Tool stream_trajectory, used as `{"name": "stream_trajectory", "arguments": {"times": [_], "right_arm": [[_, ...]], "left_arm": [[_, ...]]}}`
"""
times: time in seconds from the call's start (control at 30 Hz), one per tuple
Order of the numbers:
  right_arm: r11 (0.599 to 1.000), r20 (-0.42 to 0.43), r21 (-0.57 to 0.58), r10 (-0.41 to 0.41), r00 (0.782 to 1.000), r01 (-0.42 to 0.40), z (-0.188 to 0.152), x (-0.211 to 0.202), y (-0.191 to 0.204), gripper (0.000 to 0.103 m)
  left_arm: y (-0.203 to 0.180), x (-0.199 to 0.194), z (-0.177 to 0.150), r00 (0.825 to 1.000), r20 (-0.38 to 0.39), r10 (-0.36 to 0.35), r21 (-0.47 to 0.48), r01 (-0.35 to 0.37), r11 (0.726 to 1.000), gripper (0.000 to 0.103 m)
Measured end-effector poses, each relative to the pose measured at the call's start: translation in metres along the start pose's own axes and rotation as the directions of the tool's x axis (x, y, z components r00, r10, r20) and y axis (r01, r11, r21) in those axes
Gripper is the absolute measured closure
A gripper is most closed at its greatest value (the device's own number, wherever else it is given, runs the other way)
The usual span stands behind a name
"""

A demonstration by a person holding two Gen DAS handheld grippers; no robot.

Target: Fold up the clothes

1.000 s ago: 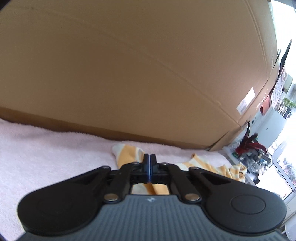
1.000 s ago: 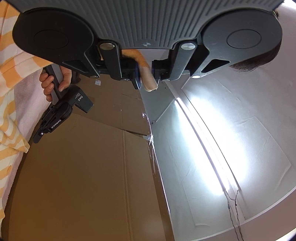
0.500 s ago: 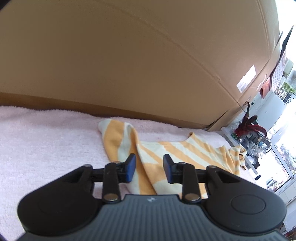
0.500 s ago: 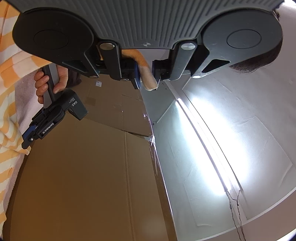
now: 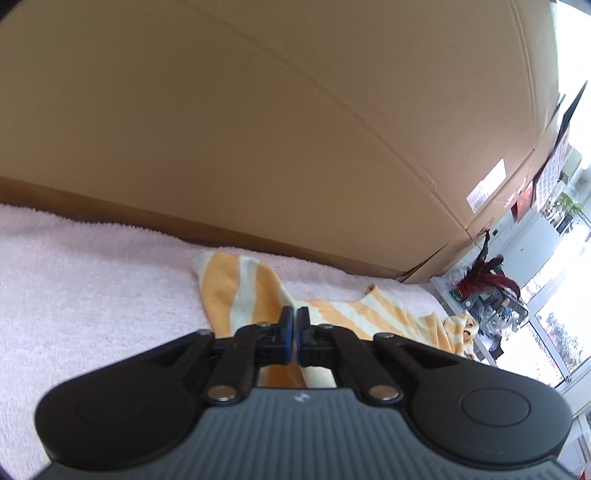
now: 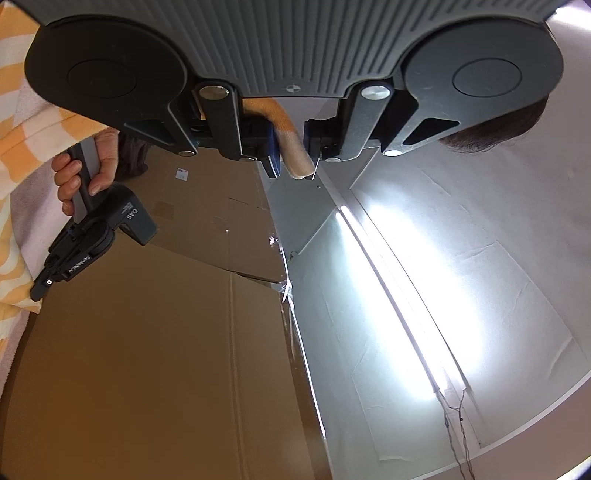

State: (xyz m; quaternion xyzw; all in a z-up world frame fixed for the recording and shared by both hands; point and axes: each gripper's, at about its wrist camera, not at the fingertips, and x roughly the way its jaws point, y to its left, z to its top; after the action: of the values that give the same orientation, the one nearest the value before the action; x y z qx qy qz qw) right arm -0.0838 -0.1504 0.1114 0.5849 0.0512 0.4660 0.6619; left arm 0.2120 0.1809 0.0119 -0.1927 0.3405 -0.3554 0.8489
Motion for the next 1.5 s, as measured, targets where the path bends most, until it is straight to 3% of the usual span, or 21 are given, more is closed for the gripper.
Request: {"name": "stream_trajectory", "arguments": {"times": [0.13,0.43,0.87,1.13,1.5], "right_arm": [[1.000,-0.018,-0.024,0.013,1.000,-0.013,0.000,-0.001,0.007,0.086],[0.999,-0.082,0.028,-0.037,0.996,0.039,-0.017,-0.002,-0.001,0.086],[0.982,-0.102,0.071,-0.165,0.981,0.172,-0.030,-0.022,-0.006,0.085],[0.993,-0.111,0.001,-0.113,0.987,0.114,-0.028,-0.018,0.011,0.085],[0.976,-0.181,0.025,-0.209,0.961,0.216,-0.043,-0.018,-0.008,0.084]], "left_arm": [[0.002,0.003,-0.001,1.000,-0.013,0.017,-0.006,-0.017,1.000,0.103],[0.003,0.008,-0.003,0.998,-0.037,0.060,0.000,-0.060,0.998,0.103],[-0.004,0.016,-0.006,0.994,-0.055,0.090,0.058,-0.087,0.995,0.103],[-0.010,0.016,-0.008,0.997,-0.029,0.069,0.084,-0.066,0.994,0.103],[-0.013,0.022,-0.012,0.993,-0.042,0.113,0.120,-0.107,0.987,0.103]]}}
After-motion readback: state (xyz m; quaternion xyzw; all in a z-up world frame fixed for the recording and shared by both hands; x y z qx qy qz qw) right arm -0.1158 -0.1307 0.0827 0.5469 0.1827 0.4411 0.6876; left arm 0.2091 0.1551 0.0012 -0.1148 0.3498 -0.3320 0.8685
